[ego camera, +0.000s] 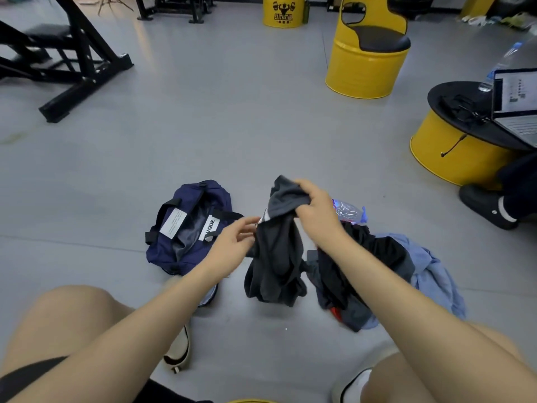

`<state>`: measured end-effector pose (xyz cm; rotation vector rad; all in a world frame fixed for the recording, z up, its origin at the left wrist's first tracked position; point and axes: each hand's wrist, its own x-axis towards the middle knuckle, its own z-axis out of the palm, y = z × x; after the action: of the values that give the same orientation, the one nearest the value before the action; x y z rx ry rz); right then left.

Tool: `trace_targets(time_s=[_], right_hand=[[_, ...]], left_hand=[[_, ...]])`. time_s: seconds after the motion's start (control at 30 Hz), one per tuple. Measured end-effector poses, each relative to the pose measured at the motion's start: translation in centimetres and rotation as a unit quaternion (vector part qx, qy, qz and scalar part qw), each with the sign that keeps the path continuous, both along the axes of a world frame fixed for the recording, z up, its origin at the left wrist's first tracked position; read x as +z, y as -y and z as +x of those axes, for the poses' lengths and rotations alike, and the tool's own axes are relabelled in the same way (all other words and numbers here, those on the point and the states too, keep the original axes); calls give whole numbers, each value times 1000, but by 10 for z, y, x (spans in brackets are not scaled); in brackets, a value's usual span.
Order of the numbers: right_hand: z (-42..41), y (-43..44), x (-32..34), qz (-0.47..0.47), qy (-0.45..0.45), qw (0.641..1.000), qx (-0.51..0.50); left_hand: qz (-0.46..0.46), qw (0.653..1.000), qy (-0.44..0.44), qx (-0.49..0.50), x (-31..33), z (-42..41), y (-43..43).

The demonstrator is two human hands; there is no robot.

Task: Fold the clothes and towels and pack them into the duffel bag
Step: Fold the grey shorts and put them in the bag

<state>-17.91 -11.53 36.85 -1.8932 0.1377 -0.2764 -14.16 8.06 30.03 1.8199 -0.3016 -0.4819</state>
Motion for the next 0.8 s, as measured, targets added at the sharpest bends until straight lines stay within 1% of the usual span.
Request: trace_targets(time_s=[0.07,0.13,0.27,0.37,0.47,0.5,0.57,0.63,0.67,0.73,0.8], right_hand=[[3,8,19,82,11,997,7],[4,16,39,132,4,991,23],[2,37,63,194,12,979,63],[-1,54,70,219,16,974,62],[-3,71,67,225,6,973,43],[-3,75,64,211,-2,977,34],[-3,85,54,148,-26,989,8],[-1,92,39,50,-65,997,-13],[0,94,30,-13,-91,996,-8],[-1,90,16,-139,-148,979,28],[-4,76,9,-219,-167,959,62]], left_hand=[[81,995,31,-43,-15,-1,-7],[139,988,49,-32,-22,-1,-6],[159,979,119,48,-20,9,11],[175,971,157,39,-12,22,20],[191,965,177,32,1,31,22],[186,966,178,32,6,32,21],[166,968,182,39,15,33,20],[149,968,197,46,24,32,19],[139,969,200,48,27,30,20],[116,971,203,51,34,27,23],[101,970,213,52,38,24,28]])
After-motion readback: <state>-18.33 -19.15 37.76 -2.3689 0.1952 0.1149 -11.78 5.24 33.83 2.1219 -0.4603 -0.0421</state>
